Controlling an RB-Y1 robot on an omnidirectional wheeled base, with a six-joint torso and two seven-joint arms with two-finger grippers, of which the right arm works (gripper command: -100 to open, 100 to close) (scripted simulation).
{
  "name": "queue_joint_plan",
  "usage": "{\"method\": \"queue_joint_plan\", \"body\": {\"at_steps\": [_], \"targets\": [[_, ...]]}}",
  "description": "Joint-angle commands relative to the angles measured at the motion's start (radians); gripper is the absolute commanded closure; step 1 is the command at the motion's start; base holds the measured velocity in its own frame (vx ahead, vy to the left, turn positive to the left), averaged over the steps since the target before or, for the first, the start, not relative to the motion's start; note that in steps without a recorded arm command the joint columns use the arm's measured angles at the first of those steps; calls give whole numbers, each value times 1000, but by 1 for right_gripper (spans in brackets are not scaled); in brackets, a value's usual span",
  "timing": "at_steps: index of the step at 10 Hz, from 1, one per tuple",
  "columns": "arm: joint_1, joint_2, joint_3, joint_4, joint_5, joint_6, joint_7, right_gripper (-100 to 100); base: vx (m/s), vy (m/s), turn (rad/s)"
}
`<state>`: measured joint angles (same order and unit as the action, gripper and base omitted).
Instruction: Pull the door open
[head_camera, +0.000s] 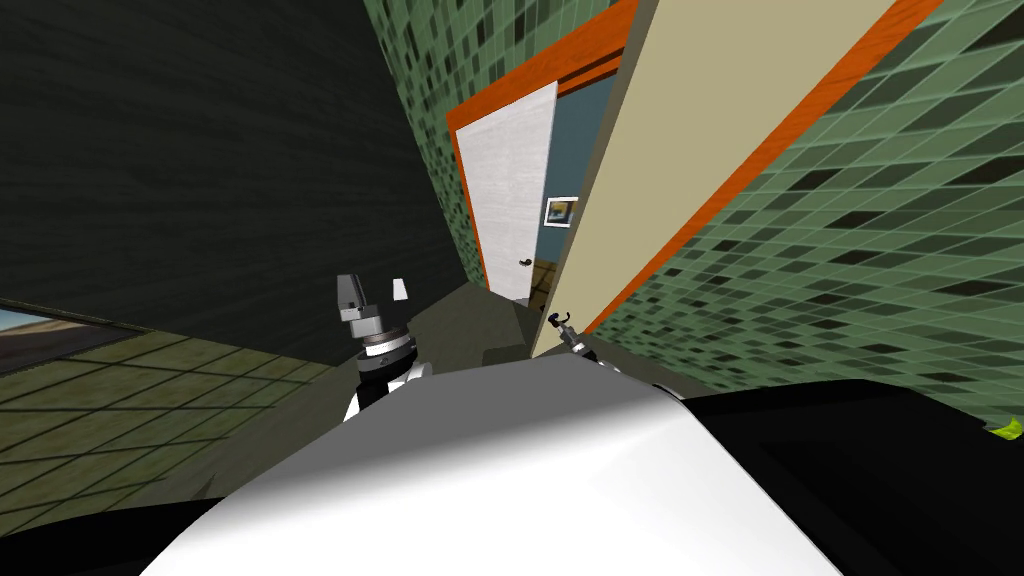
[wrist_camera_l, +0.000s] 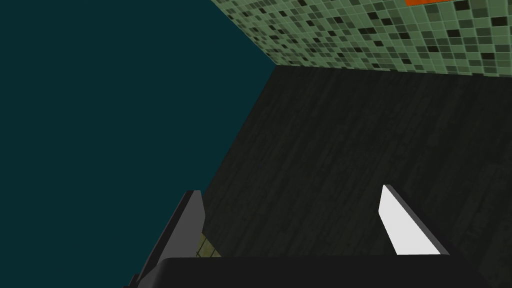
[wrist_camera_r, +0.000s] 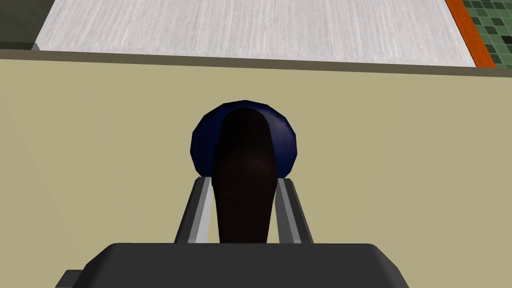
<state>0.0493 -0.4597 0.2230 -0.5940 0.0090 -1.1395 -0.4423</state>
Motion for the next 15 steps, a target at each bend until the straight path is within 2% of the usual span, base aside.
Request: {"method": "queue_joint_plan", "body": {"at_steps": [1,3,5,7,9,10,11,14,15], "targets": [[-6,11,31,-32,15,24,-1,100,-61,-68,-92],[-27,17,56,-44,27,42,0,100,-64,-106,-80],[-27,17,56,-44,27,42,0,100,-42,-73,2],[-52,24,87,-58,40,63,2,100,-57,-137,-88],[-60,26,97,-63,44,69,2,100,-40,-123,-11],[-54,32,101,-60,47,64,0,100,-20,-60,29],[-48,30,109,-53,52,47,-3,100,53,86,-8],[-36,17,115,-33,55,5,-7,100,81,135,-49],[-30,10,117,-23,56,-16,-10,100,45,65,4]]}}
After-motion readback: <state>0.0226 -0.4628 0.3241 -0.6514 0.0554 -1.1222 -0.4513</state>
